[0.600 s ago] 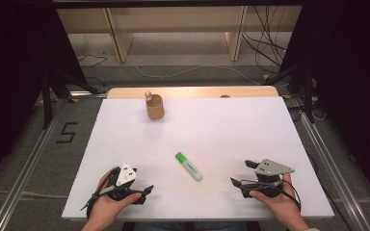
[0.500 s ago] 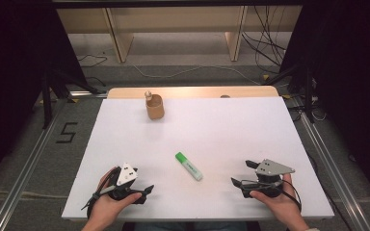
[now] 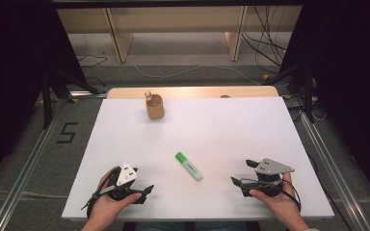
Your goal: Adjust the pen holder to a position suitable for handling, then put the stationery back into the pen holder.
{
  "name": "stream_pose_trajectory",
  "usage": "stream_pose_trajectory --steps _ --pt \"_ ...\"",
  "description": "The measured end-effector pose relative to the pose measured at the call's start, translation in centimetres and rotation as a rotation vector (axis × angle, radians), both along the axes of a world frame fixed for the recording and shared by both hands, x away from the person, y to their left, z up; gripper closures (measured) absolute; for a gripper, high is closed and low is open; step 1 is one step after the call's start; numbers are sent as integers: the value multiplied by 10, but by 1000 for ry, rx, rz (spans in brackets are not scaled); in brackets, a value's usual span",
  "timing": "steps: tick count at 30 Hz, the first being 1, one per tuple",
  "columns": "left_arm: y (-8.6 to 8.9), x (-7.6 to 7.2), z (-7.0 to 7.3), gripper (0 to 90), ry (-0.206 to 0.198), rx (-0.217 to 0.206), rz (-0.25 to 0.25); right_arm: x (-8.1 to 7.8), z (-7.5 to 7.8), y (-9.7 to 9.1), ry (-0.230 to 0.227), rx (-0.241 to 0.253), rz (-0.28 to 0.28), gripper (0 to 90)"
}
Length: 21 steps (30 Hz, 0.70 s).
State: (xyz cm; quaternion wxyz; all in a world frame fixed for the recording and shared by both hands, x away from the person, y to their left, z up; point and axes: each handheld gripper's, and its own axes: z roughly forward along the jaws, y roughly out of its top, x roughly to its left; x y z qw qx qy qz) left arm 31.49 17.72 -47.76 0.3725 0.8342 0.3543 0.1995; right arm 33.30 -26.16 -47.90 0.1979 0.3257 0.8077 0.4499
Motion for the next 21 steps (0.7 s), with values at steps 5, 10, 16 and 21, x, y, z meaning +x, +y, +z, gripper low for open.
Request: stream_pose_trajectory --steps 5,10,16,21 --pt "-2 1 0 183 0 5 -2 -2 1 -3 -3 1 -6 173" --pt "-2 3 0 235 -4 -16 14 -2 1 -3 -4 4 -8 174" --pt "-7 6 2 596 -35 -52 -15 -2 1 -2 -4 1 -6 174" --pt "-30 10 12 869 -72 -57 -63 -2 0 -2 -2 0 -1 173"
